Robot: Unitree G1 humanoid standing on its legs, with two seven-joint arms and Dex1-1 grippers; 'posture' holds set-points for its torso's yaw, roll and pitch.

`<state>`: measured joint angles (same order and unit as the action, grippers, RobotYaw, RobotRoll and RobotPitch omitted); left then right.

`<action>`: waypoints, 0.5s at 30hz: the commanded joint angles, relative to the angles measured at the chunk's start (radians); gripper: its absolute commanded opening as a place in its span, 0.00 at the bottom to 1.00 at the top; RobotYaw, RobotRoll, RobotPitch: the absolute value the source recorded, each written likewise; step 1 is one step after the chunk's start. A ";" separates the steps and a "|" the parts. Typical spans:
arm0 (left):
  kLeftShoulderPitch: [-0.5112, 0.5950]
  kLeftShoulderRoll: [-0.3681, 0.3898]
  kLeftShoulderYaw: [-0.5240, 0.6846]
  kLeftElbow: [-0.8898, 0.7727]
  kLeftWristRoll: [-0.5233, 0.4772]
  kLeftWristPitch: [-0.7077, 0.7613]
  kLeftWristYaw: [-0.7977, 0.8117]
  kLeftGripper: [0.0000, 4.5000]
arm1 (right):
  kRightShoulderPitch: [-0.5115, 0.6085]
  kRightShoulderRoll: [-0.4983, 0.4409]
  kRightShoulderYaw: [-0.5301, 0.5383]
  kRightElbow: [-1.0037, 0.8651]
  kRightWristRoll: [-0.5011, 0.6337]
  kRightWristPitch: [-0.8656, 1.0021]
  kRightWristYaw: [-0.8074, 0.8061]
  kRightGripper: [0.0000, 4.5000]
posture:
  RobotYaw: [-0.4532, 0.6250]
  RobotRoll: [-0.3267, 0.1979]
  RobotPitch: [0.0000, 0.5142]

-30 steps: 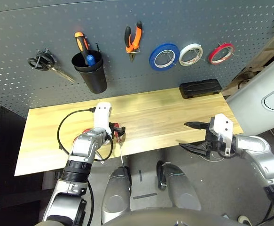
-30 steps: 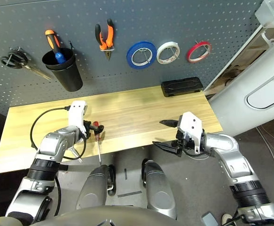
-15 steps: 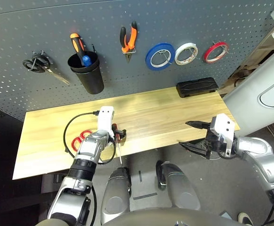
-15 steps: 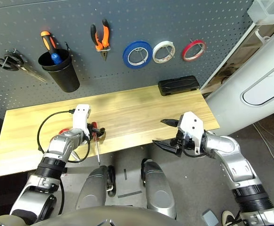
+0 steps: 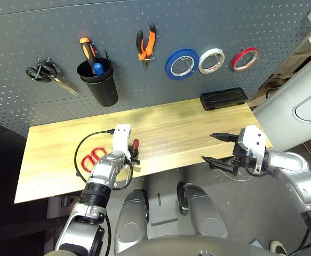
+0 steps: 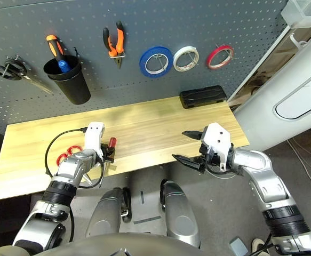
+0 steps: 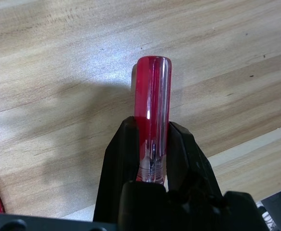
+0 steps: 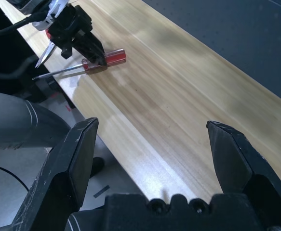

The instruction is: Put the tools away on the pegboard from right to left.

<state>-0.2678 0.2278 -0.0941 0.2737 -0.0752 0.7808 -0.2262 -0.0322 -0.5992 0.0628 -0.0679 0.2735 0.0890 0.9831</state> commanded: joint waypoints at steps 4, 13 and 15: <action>0.048 0.046 0.035 -0.222 -0.034 0.083 -0.049 0.19 | -0.036 0.004 0.004 0.058 0.049 0.037 0.055 1.00 | 0.37 0.62 0.29; 0.192 0.146 0.154 -0.657 -0.151 0.247 -0.124 0.19 | -0.183 0.039 -0.013 0.192 0.132 0.036 0.182 1.00 | 0.50 0.62 0.21; 0.208 0.161 0.193 -0.726 -0.175 0.284 -0.124 0.19 | -0.217 0.050 -0.027 0.230 0.148 -0.009 0.220 1.00 | 0.52 0.62 0.19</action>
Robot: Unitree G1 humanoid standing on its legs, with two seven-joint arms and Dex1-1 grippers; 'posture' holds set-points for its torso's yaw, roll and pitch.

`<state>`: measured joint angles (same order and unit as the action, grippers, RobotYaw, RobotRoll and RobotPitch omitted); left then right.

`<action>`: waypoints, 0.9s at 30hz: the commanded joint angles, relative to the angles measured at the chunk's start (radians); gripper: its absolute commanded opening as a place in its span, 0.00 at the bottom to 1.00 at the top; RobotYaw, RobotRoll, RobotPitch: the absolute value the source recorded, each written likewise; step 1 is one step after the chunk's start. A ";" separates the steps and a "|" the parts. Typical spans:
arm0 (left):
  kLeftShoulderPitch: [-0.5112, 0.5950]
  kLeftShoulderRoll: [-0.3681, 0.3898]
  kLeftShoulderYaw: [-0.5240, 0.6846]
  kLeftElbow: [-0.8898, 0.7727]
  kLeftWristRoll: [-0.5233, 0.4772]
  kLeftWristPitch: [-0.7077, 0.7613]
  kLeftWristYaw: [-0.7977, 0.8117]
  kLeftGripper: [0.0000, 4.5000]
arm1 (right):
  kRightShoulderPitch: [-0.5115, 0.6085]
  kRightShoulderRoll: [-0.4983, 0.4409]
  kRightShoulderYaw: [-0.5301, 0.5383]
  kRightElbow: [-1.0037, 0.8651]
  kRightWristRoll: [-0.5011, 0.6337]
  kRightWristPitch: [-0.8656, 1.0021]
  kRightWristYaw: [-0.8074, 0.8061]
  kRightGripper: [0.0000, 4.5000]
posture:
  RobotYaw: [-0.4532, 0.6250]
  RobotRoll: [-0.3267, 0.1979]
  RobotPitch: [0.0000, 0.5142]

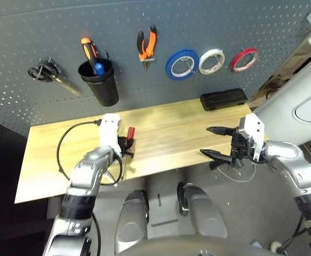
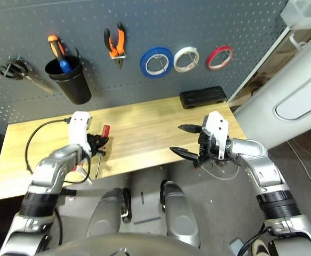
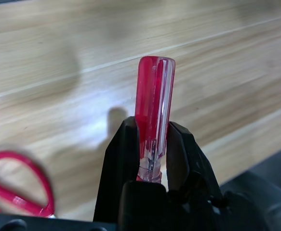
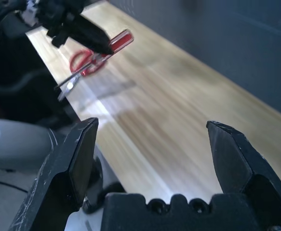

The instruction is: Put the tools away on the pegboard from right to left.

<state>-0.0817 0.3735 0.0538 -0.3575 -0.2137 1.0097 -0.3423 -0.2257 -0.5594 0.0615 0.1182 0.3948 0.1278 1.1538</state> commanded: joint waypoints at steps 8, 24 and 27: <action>-0.005 0.082 0.213 -0.306 -0.164 0.247 -0.043 0.19 | -0.142 0.032 -0.109 0.115 0.138 -0.078 0.164 1.00 | 0.55 0.62 0.14; -0.332 0.285 0.501 -0.298 -0.501 0.538 -0.234 0.19 | -0.159 -0.085 -0.236 -0.095 0.326 0.160 0.180 1.00 | 0.51 0.62 0.12; -0.437 0.265 0.558 -0.280 -0.569 0.562 -0.253 0.19 | -0.175 -0.097 -0.244 -0.093 0.328 0.163 0.185 1.00 | 0.50 0.62 0.12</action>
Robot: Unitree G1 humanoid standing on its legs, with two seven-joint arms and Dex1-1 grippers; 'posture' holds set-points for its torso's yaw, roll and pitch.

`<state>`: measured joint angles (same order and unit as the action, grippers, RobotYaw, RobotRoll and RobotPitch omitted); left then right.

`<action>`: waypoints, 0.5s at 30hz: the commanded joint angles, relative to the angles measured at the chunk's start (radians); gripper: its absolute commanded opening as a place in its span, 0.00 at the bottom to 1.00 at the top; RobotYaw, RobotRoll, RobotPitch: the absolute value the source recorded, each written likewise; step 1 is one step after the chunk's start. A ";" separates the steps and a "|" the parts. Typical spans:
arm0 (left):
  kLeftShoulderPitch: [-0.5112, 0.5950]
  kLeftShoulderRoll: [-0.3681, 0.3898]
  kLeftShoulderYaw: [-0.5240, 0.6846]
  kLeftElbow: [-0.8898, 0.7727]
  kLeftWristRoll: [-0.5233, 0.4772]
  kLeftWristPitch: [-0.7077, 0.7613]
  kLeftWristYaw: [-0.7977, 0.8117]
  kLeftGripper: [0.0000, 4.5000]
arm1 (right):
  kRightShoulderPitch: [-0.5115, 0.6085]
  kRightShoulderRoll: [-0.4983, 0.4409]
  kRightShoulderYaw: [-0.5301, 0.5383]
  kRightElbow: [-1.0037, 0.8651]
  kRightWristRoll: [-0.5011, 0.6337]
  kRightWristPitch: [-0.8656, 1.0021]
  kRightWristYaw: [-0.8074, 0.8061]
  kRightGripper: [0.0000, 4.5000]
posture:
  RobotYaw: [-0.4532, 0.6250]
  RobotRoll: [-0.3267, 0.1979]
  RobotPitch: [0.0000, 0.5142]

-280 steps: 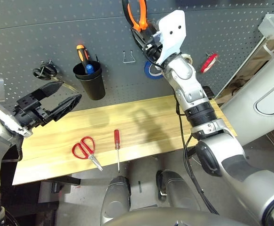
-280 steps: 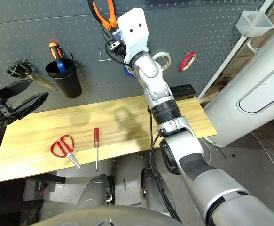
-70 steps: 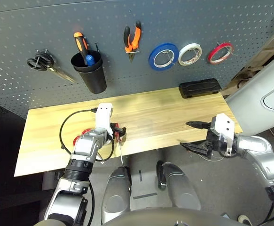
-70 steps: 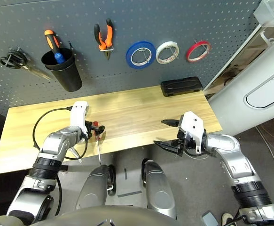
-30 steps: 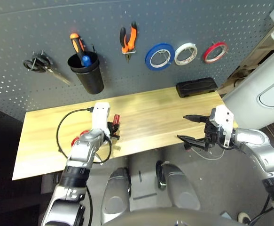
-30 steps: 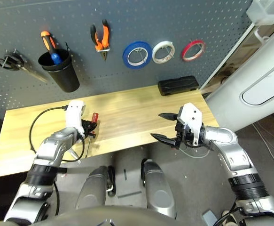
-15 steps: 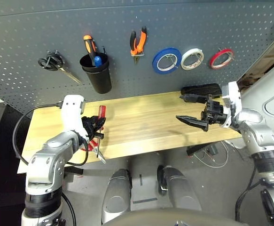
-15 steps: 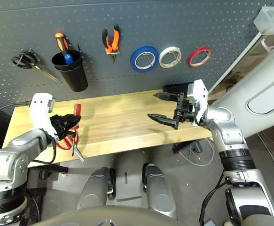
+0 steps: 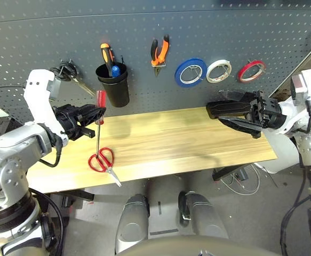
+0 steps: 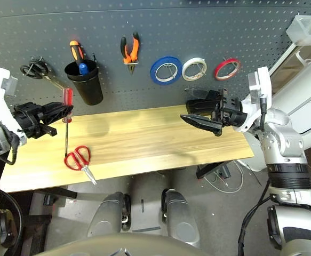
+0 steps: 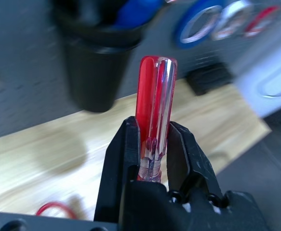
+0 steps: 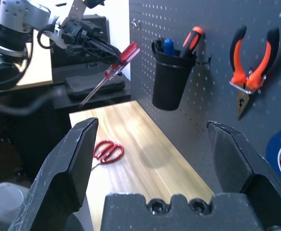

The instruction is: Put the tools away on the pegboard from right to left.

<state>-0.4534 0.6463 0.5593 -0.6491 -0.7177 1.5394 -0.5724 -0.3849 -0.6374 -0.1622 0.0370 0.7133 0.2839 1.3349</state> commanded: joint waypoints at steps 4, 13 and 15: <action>-0.185 -0.029 0.109 0.067 -0.097 0.020 0.006 0.19 | -0.040 -0.021 -0.024 -0.003 0.004 0.006 0.001 1.00 | 0.51 0.62 0.12; -0.343 -0.143 0.093 0.269 0.018 -0.363 0.215 0.19 | -0.048 -0.009 -0.013 -0.002 -0.012 -0.003 -0.014 1.00 | 0.49 0.62 0.10; -0.365 -0.164 0.068 0.316 0.059 -0.464 0.259 0.19 | -0.045 -0.005 -0.012 -0.006 -0.016 -0.006 -0.020 1.00 | 0.49 0.62 0.09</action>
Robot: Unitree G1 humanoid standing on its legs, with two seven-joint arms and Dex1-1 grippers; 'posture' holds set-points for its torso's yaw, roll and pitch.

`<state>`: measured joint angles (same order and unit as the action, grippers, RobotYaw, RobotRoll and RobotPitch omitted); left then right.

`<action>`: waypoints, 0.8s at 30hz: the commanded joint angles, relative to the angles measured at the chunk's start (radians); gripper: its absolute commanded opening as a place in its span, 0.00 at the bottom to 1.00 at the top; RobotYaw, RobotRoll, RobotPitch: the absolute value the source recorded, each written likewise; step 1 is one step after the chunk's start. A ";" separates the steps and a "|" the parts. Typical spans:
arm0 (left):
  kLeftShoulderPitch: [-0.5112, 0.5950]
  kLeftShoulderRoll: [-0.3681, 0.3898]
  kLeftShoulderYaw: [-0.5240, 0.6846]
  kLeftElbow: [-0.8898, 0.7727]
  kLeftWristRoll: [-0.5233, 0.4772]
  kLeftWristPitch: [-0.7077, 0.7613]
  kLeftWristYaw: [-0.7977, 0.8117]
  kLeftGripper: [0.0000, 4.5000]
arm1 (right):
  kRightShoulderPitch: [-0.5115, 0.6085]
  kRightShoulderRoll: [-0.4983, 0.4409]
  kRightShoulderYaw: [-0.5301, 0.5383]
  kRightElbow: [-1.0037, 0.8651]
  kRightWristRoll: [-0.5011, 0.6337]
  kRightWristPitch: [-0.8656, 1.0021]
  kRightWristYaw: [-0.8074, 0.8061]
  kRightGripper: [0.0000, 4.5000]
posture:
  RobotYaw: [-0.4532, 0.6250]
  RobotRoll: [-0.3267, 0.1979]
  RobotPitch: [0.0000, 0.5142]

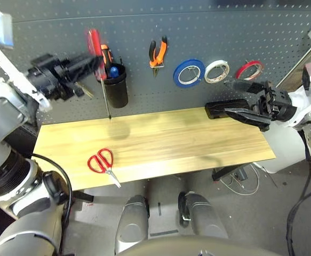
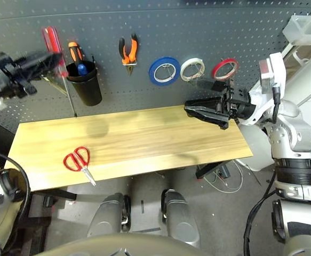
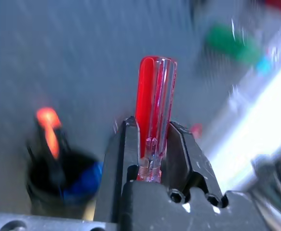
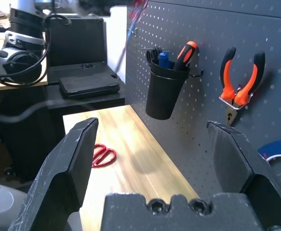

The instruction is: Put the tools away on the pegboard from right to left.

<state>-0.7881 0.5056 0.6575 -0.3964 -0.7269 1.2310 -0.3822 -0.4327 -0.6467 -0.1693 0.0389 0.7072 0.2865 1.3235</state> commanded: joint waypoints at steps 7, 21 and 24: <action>-0.081 -0.055 -0.103 0.235 0.169 -0.459 0.148 0.19 | 0.020 0.009 -0.005 -0.018 -0.015 -0.013 -0.019 1.00 | 0.48 0.62 0.10; -0.060 -0.114 -0.245 0.423 0.242 -0.677 0.175 0.19 | 0.059 0.017 -0.023 -0.057 -0.005 -0.020 -0.060 1.00 | 0.44 0.62 0.11; -0.022 -0.109 -0.272 0.419 0.253 -0.694 0.163 0.19 | 0.065 0.017 -0.025 -0.064 -0.004 -0.021 -0.068 1.00 | 0.43 0.62 0.12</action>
<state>-0.8286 0.3963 0.4036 0.0193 -0.4879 0.5555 -0.2087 -0.3787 -0.6276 -0.1713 -0.0077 0.6993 0.2712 1.2600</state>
